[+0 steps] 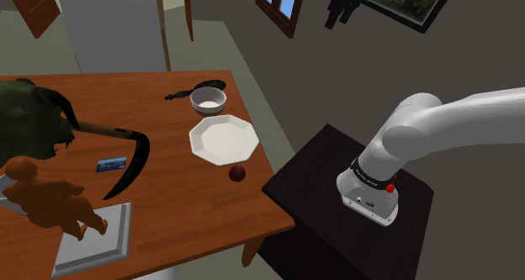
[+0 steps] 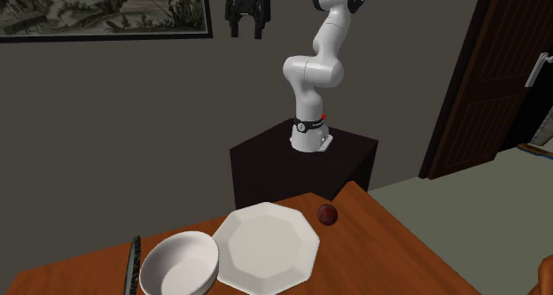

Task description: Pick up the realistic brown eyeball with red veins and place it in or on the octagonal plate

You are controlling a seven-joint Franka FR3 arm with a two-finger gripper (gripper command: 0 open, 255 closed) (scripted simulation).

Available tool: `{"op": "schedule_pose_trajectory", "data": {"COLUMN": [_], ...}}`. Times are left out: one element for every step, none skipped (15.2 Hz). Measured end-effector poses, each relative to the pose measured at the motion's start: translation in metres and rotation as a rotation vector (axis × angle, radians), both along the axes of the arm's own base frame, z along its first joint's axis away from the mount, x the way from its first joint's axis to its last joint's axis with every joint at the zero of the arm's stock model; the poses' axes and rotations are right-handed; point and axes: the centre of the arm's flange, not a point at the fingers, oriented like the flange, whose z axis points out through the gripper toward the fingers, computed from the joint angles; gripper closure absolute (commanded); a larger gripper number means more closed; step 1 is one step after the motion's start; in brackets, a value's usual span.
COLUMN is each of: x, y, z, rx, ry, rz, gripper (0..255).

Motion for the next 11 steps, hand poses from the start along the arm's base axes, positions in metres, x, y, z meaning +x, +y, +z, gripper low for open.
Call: {"op": "schedule_pose_trajectory", "data": {"x": [0.000, 0.000, 0.001, 0.002, 0.004, 0.004, 0.008, 0.010, 0.010, 0.013, 0.013], "y": [0.000, 0.004, 0.010, 0.016, 0.022, 0.033, 0.039, 0.045, 0.054, 0.062, 0.070], "z": [0.000, -0.005, -0.012, -0.022, -0.030, -0.042, -0.050, -0.064, -0.074, -0.082, -0.095], "rx": [0.000, 0.001, 0.001, 0.002, 0.003, 0.003, 0.004, 0.005, 0.006, 0.007, 0.008], "ry": [0.000, 0.001, 0.003, 0.006, 0.009, 0.012, 0.014, 0.018, 0.020, 0.023, 0.025], "rz": [0.000, 0.000, 0.000, 0.001, 0.001, 0.001, 0.002, 0.002, 0.002, 0.002, 0.002], "gripper": [0, 0, 0, 0, 0, 0, 0, 0, 0, 0, 0]}}
